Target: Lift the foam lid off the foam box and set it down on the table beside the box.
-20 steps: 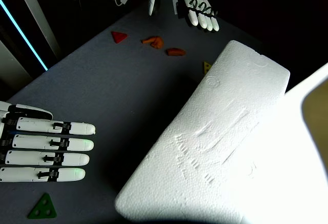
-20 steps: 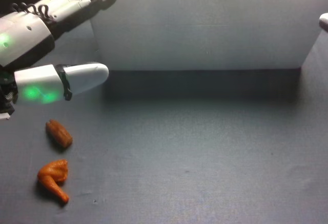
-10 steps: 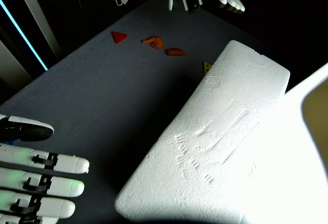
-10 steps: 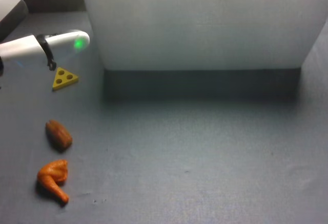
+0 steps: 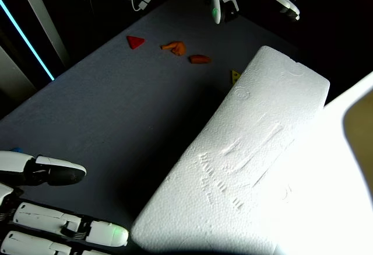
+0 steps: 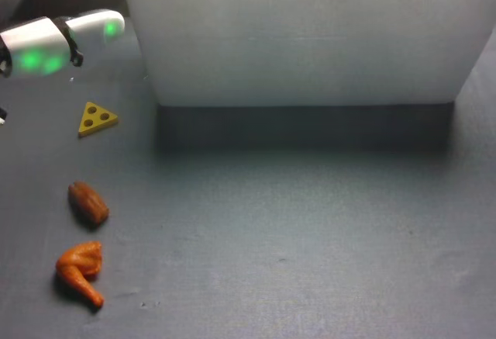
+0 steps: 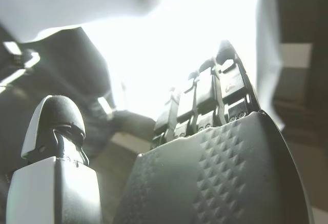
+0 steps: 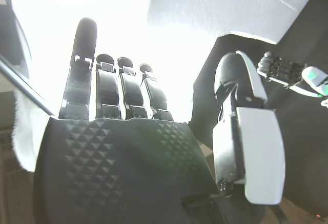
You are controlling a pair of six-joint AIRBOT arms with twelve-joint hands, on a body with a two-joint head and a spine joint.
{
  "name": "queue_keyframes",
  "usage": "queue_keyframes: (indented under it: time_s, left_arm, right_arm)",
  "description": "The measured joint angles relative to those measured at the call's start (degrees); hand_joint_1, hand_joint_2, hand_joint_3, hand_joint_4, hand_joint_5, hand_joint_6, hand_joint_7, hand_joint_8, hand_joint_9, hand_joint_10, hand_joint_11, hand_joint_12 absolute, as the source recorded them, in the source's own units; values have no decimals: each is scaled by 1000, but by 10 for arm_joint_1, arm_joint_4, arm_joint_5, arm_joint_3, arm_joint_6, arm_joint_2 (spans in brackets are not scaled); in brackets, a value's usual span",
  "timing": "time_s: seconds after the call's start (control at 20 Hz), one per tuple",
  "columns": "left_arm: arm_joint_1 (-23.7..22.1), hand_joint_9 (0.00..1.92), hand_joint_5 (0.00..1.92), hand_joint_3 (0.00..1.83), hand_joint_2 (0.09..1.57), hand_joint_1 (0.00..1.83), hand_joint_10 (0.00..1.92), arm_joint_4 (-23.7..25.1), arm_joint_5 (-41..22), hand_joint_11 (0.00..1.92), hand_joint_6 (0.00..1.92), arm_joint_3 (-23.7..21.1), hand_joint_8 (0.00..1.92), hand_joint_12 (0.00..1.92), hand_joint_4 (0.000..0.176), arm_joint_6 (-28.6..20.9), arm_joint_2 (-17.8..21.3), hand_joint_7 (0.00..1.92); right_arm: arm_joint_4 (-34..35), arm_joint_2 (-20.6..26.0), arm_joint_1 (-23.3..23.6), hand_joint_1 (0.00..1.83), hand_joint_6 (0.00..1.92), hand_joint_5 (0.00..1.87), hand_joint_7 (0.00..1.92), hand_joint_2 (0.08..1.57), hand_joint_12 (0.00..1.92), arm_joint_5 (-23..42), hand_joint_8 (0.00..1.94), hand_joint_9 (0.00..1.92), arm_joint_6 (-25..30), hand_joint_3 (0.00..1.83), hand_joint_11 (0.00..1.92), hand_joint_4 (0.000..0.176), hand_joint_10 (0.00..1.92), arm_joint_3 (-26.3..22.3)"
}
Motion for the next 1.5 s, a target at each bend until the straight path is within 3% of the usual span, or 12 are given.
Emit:
queue_keyframes:
  time_s: [0.25,0.3,0.35,0.45,0.55,0.65,0.75,0.85,0.95,1.05,1.15,1.5]
  left_arm:
    - [-19,0,0,0,1003,568,0,-20,25,0,0,32,0,1921,95,-13,-26,0]
    - [-22,0,0,0,999,573,0,-21,32,0,0,36,0,1921,79,-16,-33,0]
    - [-27,0,0,0,977,571,0,-21,39,0,0,42,0,1921,96,-19,-39,0]
    - [-30,31,0,0,976,531,15,-28,51,0,0,55,0,1921,96,-25,-51,0]
    - [-30,1,0,0,977,506,1,-42,61,0,0,63,0,1921,70,-30,-60,0]
    - [-30,0,0,0,976,477,0,-50,68,0,0,79,0,1921,75,-43,-68,0]
    - [-30,4,0,0,970,446,2,-66,73,0,0,87,0,1921,63,-47,-73,0]
    - [-31,0,0,0,954,493,0,-73,82,0,0,98,0,1921,43,-54,-84,0]
    - [-33,0,0,0,956,559,0,-77,92,0,0,109,0,1561,25,-60,-97,0]
    - [-35,0,0,3,980,558,0,-80,97,0,0,117,0,692,0,-69,-108,0]
    - [-37,0,0,4,998,507,0,-81,103,0,0,124,0,157,0,-77,-114,0]
    - [-41,0,13,0,992,572,0,-90,119,0,5,145,0,0,0,-99,-134,0]
  right_arm:
    - [36,-12,18,600,0,0,0,1135,1616,-24,0,0,-10,0,0,0,0,23]
    - [54,-16,18,590,0,0,0,1139,1495,-25,0,0,-10,0,0,0,0,28]
    - [64,-18,18,587,0,0,0,1134,1472,-26,0,0,-10,0,0,0,0,31]
    - [75,-26,23,555,0,0,0,1141,1240,-30,0,0,-10,0,0,0,0,41]
    - [87,-36,26,559,0,0,0,1173,850,-37,0,0,-9,1,0,0,0,51]
    - [101,-52,27,569,0,0,0,1178,621,-41,0,0,3,0,0,0,0,66]
    - [111,-68,27,549,0,0,0,1180,752,-51,0,0,25,0,0,0,0,84]
    - [119,-76,27,567,0,0,0,1171,274,-53,0,0,47,1,0,0,0,96]
    - [120,-79,27,582,0,0,0,1153,10,-53,0,0,56,0,0,0,0,100]
    - [125,-87,33,551,0,0,0,1142,0,-54,0,0,64,0,0,0,0,106]
    - [119,-96,34,570,0,0,0,1137,0,-53,0,0,82,0,0,0,0,115]
    - [113,-116,43,519,21,46,0,1182,0,-48,0,0,109,12,0,0,0,126]
